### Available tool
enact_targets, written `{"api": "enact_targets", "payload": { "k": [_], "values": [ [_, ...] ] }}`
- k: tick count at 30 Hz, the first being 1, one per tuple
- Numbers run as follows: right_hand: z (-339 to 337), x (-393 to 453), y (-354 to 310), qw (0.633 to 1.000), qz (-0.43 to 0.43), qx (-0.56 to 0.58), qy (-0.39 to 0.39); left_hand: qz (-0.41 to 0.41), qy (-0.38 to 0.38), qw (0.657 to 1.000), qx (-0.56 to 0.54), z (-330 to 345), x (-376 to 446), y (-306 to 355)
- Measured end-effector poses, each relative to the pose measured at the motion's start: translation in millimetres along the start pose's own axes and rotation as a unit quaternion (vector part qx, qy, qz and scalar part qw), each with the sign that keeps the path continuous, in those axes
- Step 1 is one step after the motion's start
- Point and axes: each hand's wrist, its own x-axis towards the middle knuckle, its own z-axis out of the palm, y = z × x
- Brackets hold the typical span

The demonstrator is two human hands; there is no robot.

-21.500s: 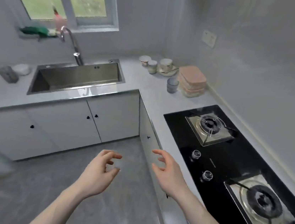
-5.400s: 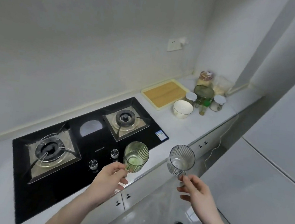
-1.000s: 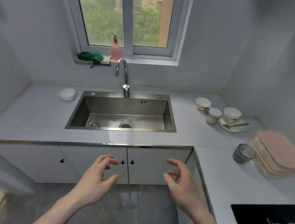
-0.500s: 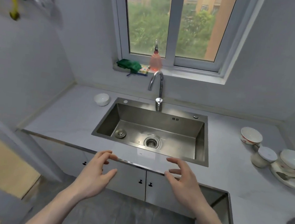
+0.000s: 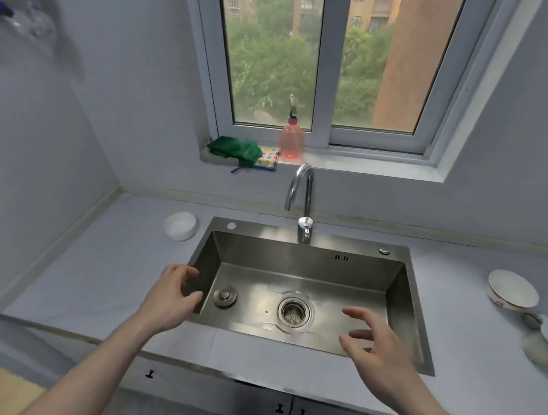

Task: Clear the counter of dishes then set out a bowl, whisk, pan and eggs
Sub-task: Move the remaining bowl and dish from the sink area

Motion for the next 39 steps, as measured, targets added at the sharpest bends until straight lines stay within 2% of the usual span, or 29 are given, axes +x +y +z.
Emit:
{"api": "enact_targets", "payload": {
  "k": [9,13,18,24,33,36,39],
  "values": [
    [74,123,-59,0.999,0.039,-0.010,-0.010,-0.112,-0.061,0.992,0.025,-6,215,-88],
    [96,161,-78,0.998,0.057,-0.010,-0.020,-0.185,-0.089,0.978,0.033,0,271,-125],
    [110,184,-82,0.996,0.082,-0.012,-0.015,-0.193,-0.123,0.972,0.053,7,315,-156],
    [120,187,-76,0.993,0.119,-0.002,-0.011,-0.192,-0.123,0.971,0.077,14,343,-171],
    [120,176,-75,0.990,0.143,-0.006,-0.001,-0.182,-0.049,0.976,0.111,4,342,-160],
    [117,165,-73,0.989,0.146,0.006,0.010,-0.147,-0.011,0.980,0.132,0,325,-149],
    [112,151,-69,0.988,0.151,0.020,0.023,-0.072,0.008,0.992,0.101,-3,293,-136]
  ]
}}
